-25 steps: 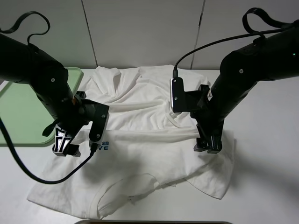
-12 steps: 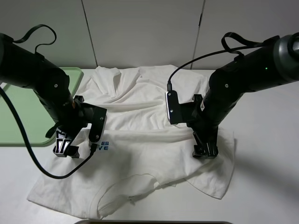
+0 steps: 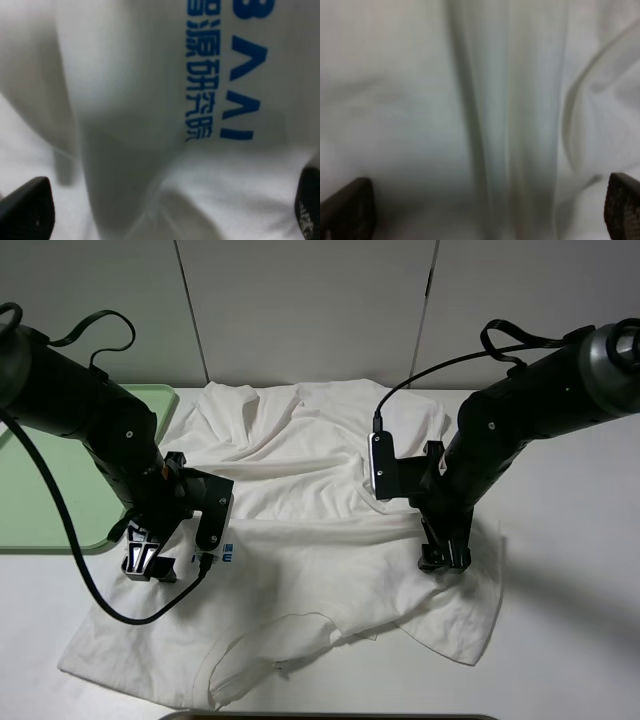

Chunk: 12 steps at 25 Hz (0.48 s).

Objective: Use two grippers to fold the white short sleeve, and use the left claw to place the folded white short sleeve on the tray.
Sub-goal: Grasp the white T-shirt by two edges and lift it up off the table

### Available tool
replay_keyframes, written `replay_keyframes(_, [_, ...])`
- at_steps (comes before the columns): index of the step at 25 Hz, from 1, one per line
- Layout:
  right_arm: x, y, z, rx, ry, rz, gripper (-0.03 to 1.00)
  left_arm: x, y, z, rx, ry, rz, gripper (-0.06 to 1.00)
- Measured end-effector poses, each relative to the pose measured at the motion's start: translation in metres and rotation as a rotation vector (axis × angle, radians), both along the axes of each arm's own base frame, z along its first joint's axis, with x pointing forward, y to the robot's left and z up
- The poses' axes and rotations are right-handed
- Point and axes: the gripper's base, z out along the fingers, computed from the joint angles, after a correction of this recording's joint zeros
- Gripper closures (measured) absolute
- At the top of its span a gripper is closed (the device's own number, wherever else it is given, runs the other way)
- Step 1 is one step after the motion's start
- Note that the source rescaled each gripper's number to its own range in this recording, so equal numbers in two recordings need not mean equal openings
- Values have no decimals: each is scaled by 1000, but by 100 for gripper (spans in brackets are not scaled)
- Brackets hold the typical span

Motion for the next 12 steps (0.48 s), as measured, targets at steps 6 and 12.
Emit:
replay_keyframes(6, [5,-7,0,6,-9,-27,-3,0,0,0,0,0,0,2])
replay_keyframes(12, [5,-8,-4,2,0,-29,-3,-1,0,-1,3,8,2,10])
